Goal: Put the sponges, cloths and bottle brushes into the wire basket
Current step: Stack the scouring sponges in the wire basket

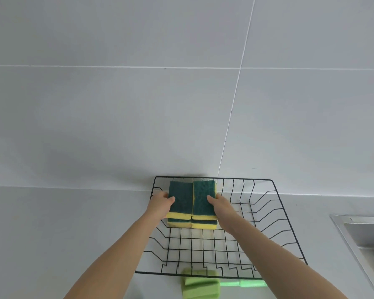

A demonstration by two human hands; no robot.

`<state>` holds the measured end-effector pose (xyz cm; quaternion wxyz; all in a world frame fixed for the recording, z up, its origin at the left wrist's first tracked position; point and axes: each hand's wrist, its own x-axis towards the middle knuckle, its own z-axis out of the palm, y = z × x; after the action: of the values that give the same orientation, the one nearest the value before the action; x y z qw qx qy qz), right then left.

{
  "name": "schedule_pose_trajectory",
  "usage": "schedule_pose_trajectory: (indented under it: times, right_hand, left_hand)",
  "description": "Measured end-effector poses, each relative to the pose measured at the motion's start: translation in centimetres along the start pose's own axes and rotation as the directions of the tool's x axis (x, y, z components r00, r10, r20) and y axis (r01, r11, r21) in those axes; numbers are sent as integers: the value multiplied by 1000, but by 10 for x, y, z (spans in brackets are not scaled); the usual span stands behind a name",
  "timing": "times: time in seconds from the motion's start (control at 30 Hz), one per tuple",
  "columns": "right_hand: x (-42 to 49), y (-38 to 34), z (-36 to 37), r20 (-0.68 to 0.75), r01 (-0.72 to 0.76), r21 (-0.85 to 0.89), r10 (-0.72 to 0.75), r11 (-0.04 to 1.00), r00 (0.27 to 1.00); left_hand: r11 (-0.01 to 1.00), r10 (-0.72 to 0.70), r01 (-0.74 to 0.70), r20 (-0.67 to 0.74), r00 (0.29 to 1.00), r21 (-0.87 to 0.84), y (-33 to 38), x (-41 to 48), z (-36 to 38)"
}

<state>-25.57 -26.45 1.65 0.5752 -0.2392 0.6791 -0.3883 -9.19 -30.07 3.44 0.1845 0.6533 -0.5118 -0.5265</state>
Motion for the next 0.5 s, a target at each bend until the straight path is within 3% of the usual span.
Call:
schedule_pose_trajectory:
  times: [0.2,0.5]
  right_hand:
    - [1,3,6,-52,67,-90,-71,994,996]
    - [-7,-2,3,-23,34,-241,-41,970,999]
  left_hand:
    - [974,108,-90,-77,991,210,-3,1,8]
    - [957,136,-114,-65,989,267,-5,1,12]
